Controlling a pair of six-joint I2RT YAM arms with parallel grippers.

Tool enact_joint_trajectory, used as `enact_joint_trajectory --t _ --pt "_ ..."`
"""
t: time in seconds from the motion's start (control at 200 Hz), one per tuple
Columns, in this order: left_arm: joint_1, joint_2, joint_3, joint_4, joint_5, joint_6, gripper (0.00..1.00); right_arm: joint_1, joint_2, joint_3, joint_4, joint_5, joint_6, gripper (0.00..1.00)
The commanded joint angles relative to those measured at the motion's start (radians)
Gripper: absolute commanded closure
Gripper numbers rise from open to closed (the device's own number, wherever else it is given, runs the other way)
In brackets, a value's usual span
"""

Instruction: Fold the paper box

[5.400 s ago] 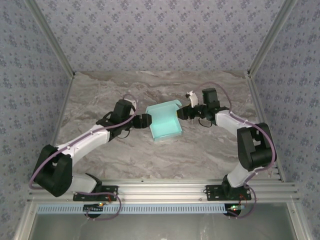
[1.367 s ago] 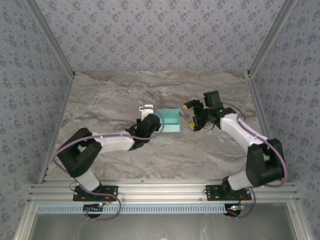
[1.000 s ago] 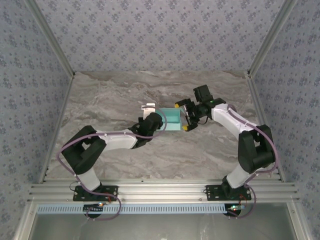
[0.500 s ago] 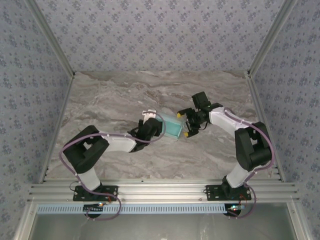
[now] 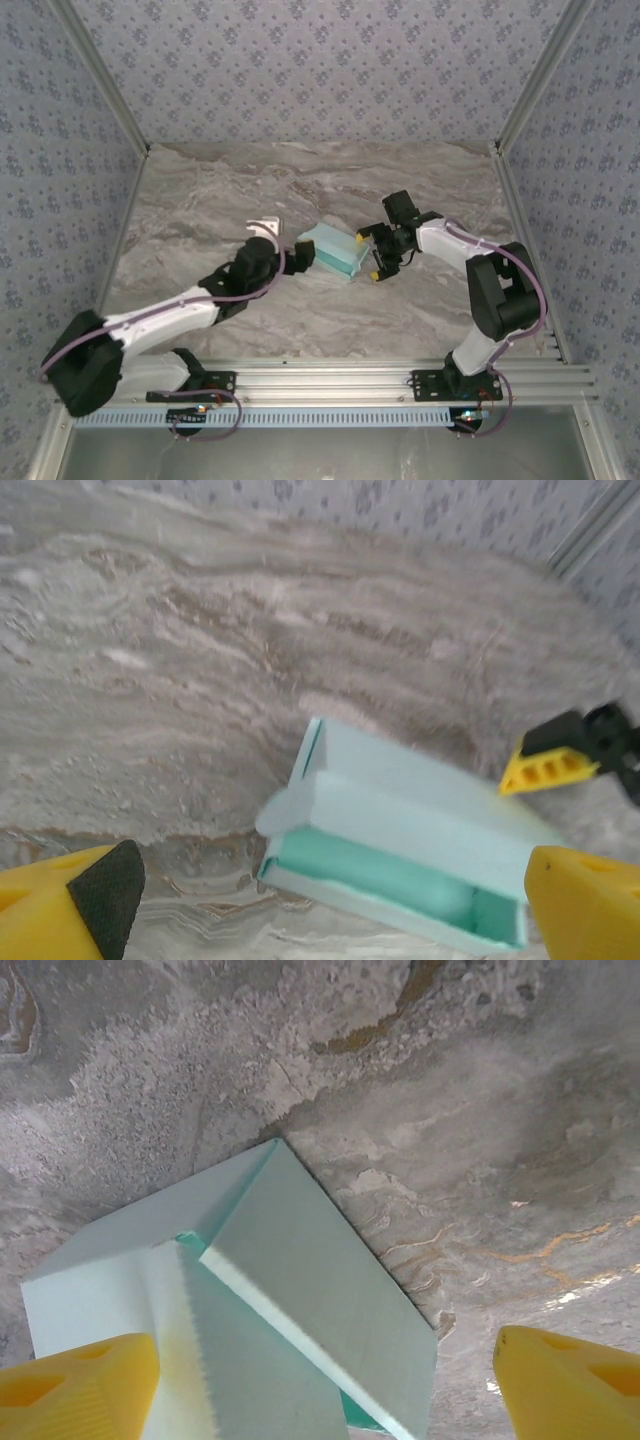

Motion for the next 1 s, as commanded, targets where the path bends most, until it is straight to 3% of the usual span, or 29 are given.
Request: enact_joint_trajectory --t 0.0,0.185,0.43,0.78,0.994 --pt "0.085 -0.041 0.1 -0.264 0.032 -0.03 0.01 -0.006 -0.042 -0.009 -0.066 0.049 -0.026 0.11" --pt "0.125 0.218 0.385 -0.496 0.105 0.108 0.01 -0.006 -0.065 -0.006 -0.102 0.08 -0.06 0.11" --pt "0.145 0.559 0.586 -0.609 0.164 0.128 0.01 0.0 -0.133 -0.033 -0.154 0.09 -0.105 0.11" --pt "0.13 0.611 0.512 -0.573 0.166 0.024 0.01 0.037 -0.134 -0.077 -0.092 0.071 -0.116 0.2" --pt "0.083 0.671 0.499 -0.588 0.11 -0.025 0.01 0.01 -0.023 -0.037 -0.034 0.066 -0.222 0.39"
